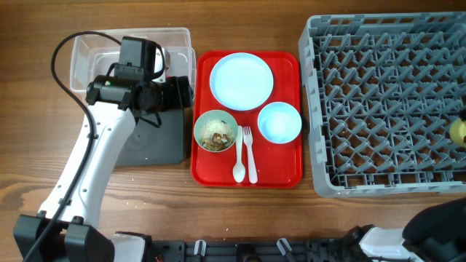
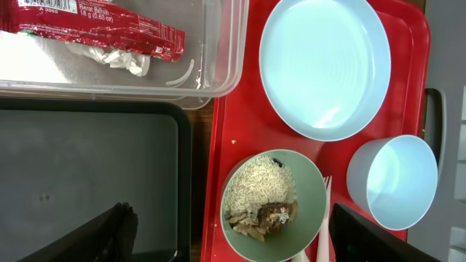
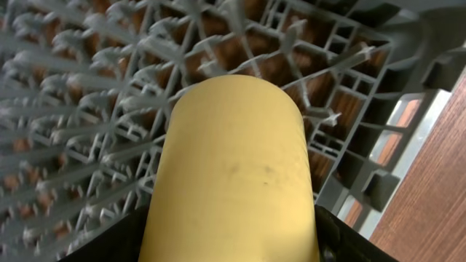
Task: Sort waste into correct bins and load items into the dishwasher rack
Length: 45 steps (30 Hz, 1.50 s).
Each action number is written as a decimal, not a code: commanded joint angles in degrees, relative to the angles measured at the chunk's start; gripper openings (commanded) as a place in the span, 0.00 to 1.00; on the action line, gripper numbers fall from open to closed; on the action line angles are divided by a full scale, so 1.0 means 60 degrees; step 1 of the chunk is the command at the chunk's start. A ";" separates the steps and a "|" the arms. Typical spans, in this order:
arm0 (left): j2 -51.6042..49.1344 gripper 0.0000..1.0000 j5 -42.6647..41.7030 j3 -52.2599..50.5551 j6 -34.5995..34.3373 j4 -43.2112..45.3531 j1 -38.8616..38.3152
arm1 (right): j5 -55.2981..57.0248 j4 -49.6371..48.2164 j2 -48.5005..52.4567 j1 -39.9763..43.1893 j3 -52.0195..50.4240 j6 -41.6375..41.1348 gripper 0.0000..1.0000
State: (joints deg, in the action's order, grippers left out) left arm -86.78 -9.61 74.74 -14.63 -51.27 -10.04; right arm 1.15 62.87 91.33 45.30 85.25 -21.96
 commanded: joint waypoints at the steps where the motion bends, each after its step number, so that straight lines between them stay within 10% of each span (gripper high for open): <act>1: 0.0109 0.86 0.0117 0.0029 0.0120 -0.0084 0.0040 | 0.0175 -0.0339 0.0455 0.0215 0.0211 -0.0444 0.04; 10: 0.0109 0.86 0.0080 0.0029 0.0120 -0.0186 0.0025 | 0.0707 -0.0914 0.1566 0.0215 0.0211 -0.0597 0.05; 11: 0.0109 0.86 0.0080 0.0029 0.0120 -0.0186 0.0025 | 0.0699 -0.0940 0.1625 0.0215 0.0211 -0.0594 0.11; 14: 0.0109 0.88 0.0080 0.0029 0.0120 -0.0182 0.0025 | 0.0448 -0.0911 0.1727 0.0215 0.0211 -0.0579 0.80; 17: 0.0106 0.89 0.0080 0.0029 0.0120 -0.0186 0.0025 | -0.0463 -0.0936 0.1712 0.0215 0.0215 -0.0044 0.94; 26: 0.0106 0.89 0.0080 0.0029 0.0120 -0.0189 0.0025 | -0.3275 -0.1158 0.0040 -0.0750 0.0328 0.1333 0.94; 38: 0.0106 0.95 0.0084 0.0029 0.0120 -0.0186 0.0025 | -0.2703 -0.0375 -0.0193 -0.8196 -0.0117 0.3166 0.85; 45: 0.0106 0.95 0.0084 0.0029 0.0120 -0.0186 0.0025 | -0.1337 -0.1104 0.1792 -1.0291 -0.0113 0.3399 0.85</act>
State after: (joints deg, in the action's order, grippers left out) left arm -86.78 -9.61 74.74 -14.61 -52.45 -10.04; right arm -10.87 57.34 97.06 -14.26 85.10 -3.27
